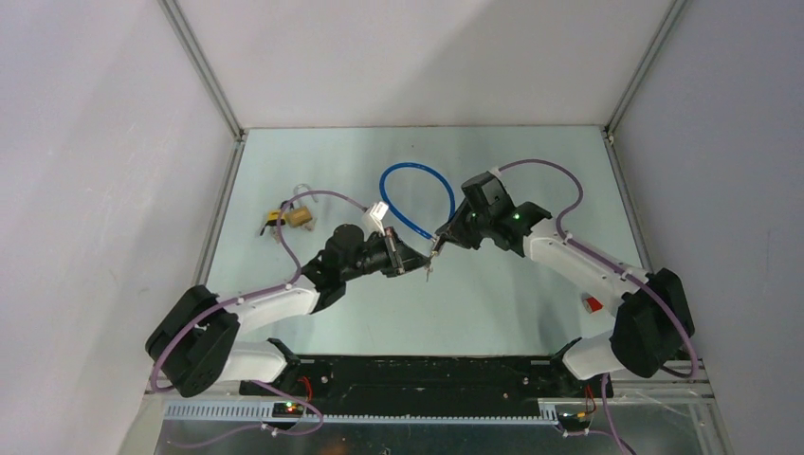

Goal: Unlock with the key

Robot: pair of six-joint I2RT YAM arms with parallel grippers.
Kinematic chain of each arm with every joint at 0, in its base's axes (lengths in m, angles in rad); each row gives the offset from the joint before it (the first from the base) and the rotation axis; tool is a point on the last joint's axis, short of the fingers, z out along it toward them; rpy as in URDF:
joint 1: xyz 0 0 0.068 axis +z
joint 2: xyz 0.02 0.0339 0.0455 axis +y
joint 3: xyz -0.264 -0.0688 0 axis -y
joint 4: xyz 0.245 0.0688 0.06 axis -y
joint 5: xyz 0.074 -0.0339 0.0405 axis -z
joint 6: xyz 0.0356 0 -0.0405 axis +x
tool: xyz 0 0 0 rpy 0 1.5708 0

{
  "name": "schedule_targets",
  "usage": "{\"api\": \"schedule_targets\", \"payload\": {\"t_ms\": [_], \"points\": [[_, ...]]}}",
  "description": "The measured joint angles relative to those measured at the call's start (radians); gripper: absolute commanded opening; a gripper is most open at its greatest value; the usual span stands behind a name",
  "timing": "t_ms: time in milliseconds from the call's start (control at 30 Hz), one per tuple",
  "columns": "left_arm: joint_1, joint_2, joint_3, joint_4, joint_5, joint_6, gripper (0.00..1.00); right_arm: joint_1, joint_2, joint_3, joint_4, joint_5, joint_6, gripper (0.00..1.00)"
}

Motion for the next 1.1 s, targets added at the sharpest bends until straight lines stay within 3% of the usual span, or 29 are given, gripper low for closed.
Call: {"api": "schedule_targets", "payload": {"t_ms": [433, 667, 833, 1100], "points": [[-0.030, -0.060, 0.000, -0.042, -0.063, 0.011, 0.00, 0.102, -0.061, -0.025, -0.001, 0.120, 0.068, 0.00], [-0.075, -0.103, 0.000, -0.094, -0.149, 0.116, 0.00, 0.122, -0.061, -0.027, -0.003, 0.143, 0.095, 0.00], [-0.187, -0.146, 0.028, -0.201, -0.336, 0.309, 0.00, 0.130, -0.061, -0.028, -0.029, 0.133, 0.109, 0.00], [-0.448, -0.127, 0.146, -0.399, -0.759, 0.675, 0.00, 0.129, -0.069, -0.028, -0.058, 0.085, 0.136, 0.00]]}}
